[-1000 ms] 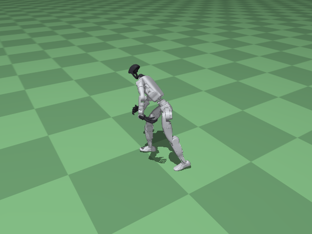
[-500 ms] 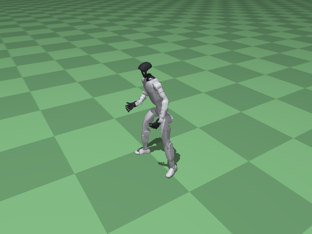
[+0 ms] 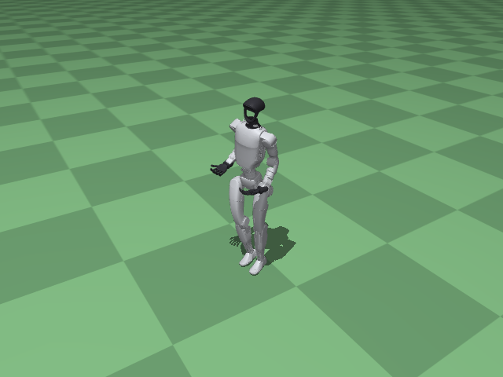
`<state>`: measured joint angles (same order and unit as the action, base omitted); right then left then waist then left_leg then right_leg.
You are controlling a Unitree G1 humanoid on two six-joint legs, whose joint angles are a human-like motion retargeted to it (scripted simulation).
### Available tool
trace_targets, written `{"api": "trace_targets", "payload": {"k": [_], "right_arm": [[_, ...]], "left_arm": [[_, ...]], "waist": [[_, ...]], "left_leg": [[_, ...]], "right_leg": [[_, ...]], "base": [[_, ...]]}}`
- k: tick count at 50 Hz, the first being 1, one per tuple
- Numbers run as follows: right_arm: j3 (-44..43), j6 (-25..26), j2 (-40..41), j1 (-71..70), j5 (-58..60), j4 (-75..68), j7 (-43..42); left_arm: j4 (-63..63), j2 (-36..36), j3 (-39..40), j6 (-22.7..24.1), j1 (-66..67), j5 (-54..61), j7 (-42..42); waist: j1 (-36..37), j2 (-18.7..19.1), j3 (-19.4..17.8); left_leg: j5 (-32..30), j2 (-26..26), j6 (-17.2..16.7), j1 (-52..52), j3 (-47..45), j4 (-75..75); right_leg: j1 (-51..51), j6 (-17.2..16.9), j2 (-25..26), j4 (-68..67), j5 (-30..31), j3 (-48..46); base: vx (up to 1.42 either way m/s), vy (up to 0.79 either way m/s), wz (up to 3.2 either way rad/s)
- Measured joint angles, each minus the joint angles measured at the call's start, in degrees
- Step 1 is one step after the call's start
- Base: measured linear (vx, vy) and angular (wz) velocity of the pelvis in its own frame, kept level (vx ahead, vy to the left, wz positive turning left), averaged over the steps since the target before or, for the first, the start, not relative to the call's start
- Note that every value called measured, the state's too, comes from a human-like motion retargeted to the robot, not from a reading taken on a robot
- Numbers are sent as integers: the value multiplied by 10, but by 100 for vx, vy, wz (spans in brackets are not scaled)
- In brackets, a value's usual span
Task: Kungfu
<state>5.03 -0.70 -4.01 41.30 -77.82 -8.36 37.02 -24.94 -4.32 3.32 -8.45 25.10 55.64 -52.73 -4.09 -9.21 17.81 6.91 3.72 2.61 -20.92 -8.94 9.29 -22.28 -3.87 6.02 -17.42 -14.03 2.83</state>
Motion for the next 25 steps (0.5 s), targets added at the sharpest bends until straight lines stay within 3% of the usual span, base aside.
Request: {"api": "trace_targets", "payload": {"k": [3,4,5,7,8,10,17,21,25], "right_arm": [[7,6,-14,3,17,2,11],[8,8,-18,4,22,2,13],[9,9,-23,4,27,1,15],[7,11,-30,7,34,-2,16],[7,12,-35,6,35,-6,14],[10,20,-50,-4,34,-18,9],[21,30,-150,-77,107,-73,11],[16,3,-186,-130,209,-143,6],[13,-60,-192,-196,351,-267,-28]], "left_arm": [[-2,-13,-4,3,-2,-10,0],[-2,-16,-6,2,-5,-10,-1],[-3,-18,-7,1,-8,-10,-2],[-5,-24,-16,-2,-17,-10,-2],[-8,-27,-20,-3,-23,-12,0],[-14,-34,-27,-3,-31,-16,3],[-57,-108,-47,-2,-59,-78,8],[-139,-145,-69,16,-107,-150,7],[-279,-167,-109,85,-178,-282,19]], "waist": [[2,-11,2],[4,-13,4],[6,-15,6],[8,-6,6],[16,-3,5],[24,2,1],[18,32,-18],[24,45,-32],[29,57,-50]], "left_leg": [[5,16,0,13,-1,1],[5,23,2,13,-1,2],[4,32,5,12,0,3],[1,38,5,19,15,-1],[0,36,3,23,13,-3],[-5,38,4,32,8,-5],[-4,33,0,59,0,-13],[0,30,7,73,-17,-22],[3,28,8,75,-16,-18]], "right_leg": [[9,115,-5,42,55,-82],[16,112,-17,48,52,-96],[23,86,-32,52,43,-101],[23,67,-18,53,36,-57],[28,61,-32,55,45,-86],[44,61,-43,67,60,-133],[68,43,-37,80,77,-123],[70,49,-31,77,83,-116],[78,55,-30,83,84,-109]], "base": [[14,10,5],[10,11,-9],[9,14,16],[9,17,19],[5,16,-16],[1,13,-30],[-1,10,-30],[-11,10,-36],[-12,15,-22]]}}
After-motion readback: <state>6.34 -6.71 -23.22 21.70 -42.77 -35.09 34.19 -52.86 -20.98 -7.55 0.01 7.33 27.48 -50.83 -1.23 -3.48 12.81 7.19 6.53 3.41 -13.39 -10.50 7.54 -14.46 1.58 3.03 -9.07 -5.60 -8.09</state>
